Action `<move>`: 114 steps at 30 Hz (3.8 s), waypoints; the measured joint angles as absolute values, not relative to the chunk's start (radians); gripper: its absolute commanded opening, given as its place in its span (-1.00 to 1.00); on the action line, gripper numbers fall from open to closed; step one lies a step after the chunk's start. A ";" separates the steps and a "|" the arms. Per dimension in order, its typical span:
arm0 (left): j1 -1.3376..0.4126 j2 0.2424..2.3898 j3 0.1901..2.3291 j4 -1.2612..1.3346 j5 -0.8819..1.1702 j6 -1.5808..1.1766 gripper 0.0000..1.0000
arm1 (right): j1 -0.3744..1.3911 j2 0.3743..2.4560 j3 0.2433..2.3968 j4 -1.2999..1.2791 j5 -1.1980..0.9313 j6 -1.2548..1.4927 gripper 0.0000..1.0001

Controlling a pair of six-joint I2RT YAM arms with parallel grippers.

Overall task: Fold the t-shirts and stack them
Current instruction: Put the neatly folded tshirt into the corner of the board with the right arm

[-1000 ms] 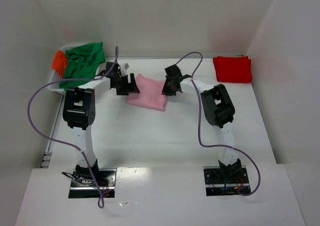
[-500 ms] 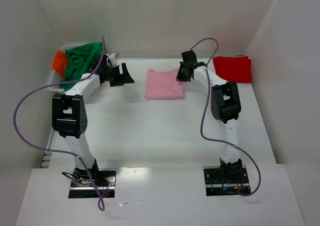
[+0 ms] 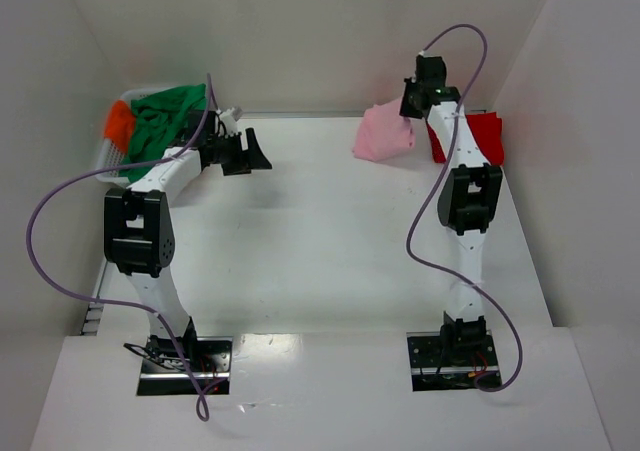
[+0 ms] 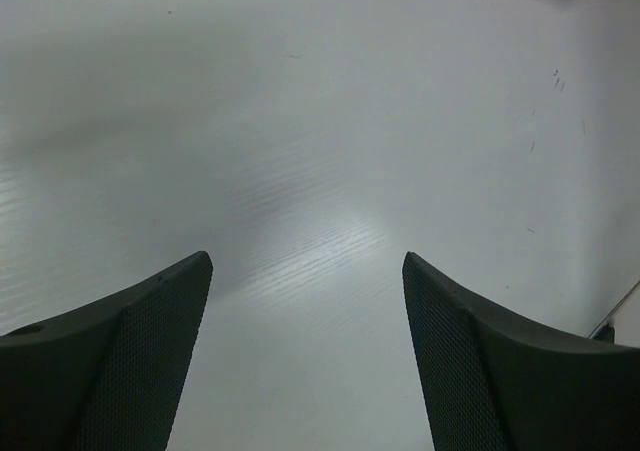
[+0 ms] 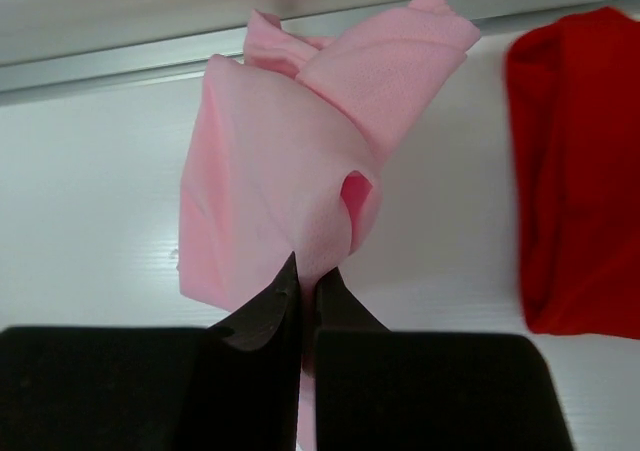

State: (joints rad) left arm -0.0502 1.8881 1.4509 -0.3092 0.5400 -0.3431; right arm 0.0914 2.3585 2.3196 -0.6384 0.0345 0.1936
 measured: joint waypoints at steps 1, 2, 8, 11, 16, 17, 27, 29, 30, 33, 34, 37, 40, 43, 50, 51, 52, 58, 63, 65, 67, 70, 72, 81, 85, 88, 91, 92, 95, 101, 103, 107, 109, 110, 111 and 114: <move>-0.050 1.888 1.451 -0.310 0.541 -0.344 0.69 | 0.076 2.365 2.336 -0.647 0.040 0.186 -1.00; -0.049 1.888 1.451 -0.310 0.541 -0.344 0.69 | 0.058 2.375 2.356 -0.659 0.047 0.177 -1.00; -0.047 1.887 1.448 -0.318 0.542 -0.347 0.69 | -0.059 2.431 2.449 -0.719 0.111 0.139 -1.00; -0.047 1.887 1.447 -0.327 0.542 -0.350 0.69 | -0.109 2.447 2.477 -0.734 0.152 0.128 -1.00; -0.047 1.887 1.446 -0.338 0.542 -0.374 0.69 | -0.168 2.451 2.508 -0.757 0.205 0.116 -1.00; -0.047 1.887 1.446 -0.340 0.542 -0.378 0.69 | -0.178 2.451 2.515 -0.759 0.212 0.114 -1.00; -0.047 1.887 1.446 -0.375 0.548 -0.408 0.67 | -0.242 2.457 2.588 -0.770 0.252 0.105 -1.00; -0.047 1.887 1.446 -0.384 0.548 -0.419 0.67 | -0.251 2.462 2.600 -0.770 0.259 0.105 -1.00; -0.047 1.887 1.446 -0.389 0.548 -0.422 0.67 | -0.255 2.463 2.601 -0.770 0.263 0.105 -1.00; -0.047 1.887 1.446 -0.402 0.547 -0.425 0.67 | -0.262 2.474 2.607 -0.769 0.275 0.105 -1.00; -0.047 1.887 1.447 -0.403 0.547 -0.426 0.67 | -0.263 2.479 2.609 -0.769 0.277 0.105 -1.00; -0.047 1.887 1.453 -0.413 0.546 -0.427 0.67 | -0.266 2.493 2.609 -0.768 0.285 0.101 -1.00; -0.047 1.887 1.463 -0.420 0.546 -0.430 0.67 | -0.271 2.511 2.609 -0.766 0.287 0.095 -0.84; -0.047 1.888 1.470 -0.420 0.546 -0.430 0.67 | -0.280 2.530 2.609 -0.765 0.290 0.090 -0.36; -0.047 1.897 1.480 -0.426 0.548 -0.432 0.67 | -0.290 2.556 2.609 -0.764 0.282 0.100 0.97; -0.047 1.898 1.480 -0.427 0.549 -0.434 0.67 | -0.291 2.556 2.609 -0.763 0.279 0.106 1.00; -0.047 1.900 1.480 -0.427 0.550 -0.435 0.67 | -0.289 2.555 2.611 -0.763 0.276 0.108 1.00; -0.047 1.917 1.491 -0.426 0.565 -0.448 0.67 | -0.252 2.513 2.563 -0.757 0.245 0.115 1.00; -0.047 1.917 1.493 -0.422 0.577 -0.447 0.67 | -0.126 2.468 2.482 -0.736 0.243 0.132 1.00; -0.047 1.917 1.493 -0.418 0.583 -0.445 0.67 | -0.061 2.469 2.461 -0.727 0.252 0.142 1.00; -0.047 1.917 1.493 -0.418 0.587 -0.442 0.67 | 0.004 2.475 2.443 -0.722 0.258 0.160 1.00; -0.047 1.917 1.493 -0.418 0.592 -0.427 0.67 | 0.083 2.497 2.433 -0.720 0.261 0.190 1.00; -0.047 1.917 1.493 -0.419 0.598 -0.418 0.67 | 0.103 2.515 2.428 -0.717 0.277 0.207 1.00; -0.047 1.917 1.493 -0.420 0.616 -0.392 0.67 | 0.047 2.607 2.465 -0.703 0.412 0.227 1.00; -0.047 1.917 1.493 -0.420 0.620 -0.391 0.67 | 0.038 2.680 2.527 -0.710 0.467 0.225 1.00; -0.047 1.917 1.493 -0.420 0.624 -0.391 0.67 | 0.043 2.697 2.532 -0.716 0.497 0.216 0.86; -0.047 1.917 1.489 -0.419 0.625 -0.392 0.67 | 0.046 2.697 2.534 -0.719 0.522 0.210 0.67; -0.047 1.916 1.484 -0.417 0.626 -0.392 0.67 | 0.046 2.697 2.534 -0.719 0.528 0.210 0.64; -0.047 1.914 1.465 -0.413 0.627 -0.392 0.67 | 0.046 2.691 2.505 -0.715 0.539 0.213 0.64; -0.047 1.912 1.446 -0.406 0.627 -0.393 0.67 | 0.045 2.568 2.290 -0.675 0.545 0.223 0.64; -0.047 1.911 1.446 -0.401 0.629 -0.393 0.67 | 0.044 2.536 2.246 -0.673 0.546 0.225 0.58; -0.047 1.911 1.446 -0.396 0.636 -0.393 0.67 | 0.035 2.509 2.225 -0.673 0.549 0.235 0.52; -0.047 1.911 1.446 -0.396 0.638 -0.392 0.67 | 0.027 2.487 2.195 -0.672 0.556 0.240 0.50; -0.047 1.911 1.446 -0.396 0.639 -0.392 0.67 | 0.023 2.476 2.177 -0.672 0.561 0.243 0.50; -0.047 1.911 1.446 -0.395 0.641 -0.392 0.67 | 0.018 2.464 2.159 -0.669 0.563 0.245 0.50; -0.047 1.911 1.446 -0.395 0.648 -0.391 0.67 | 0.009 2.429 2.104 -0.664 0.557 0.257 0.82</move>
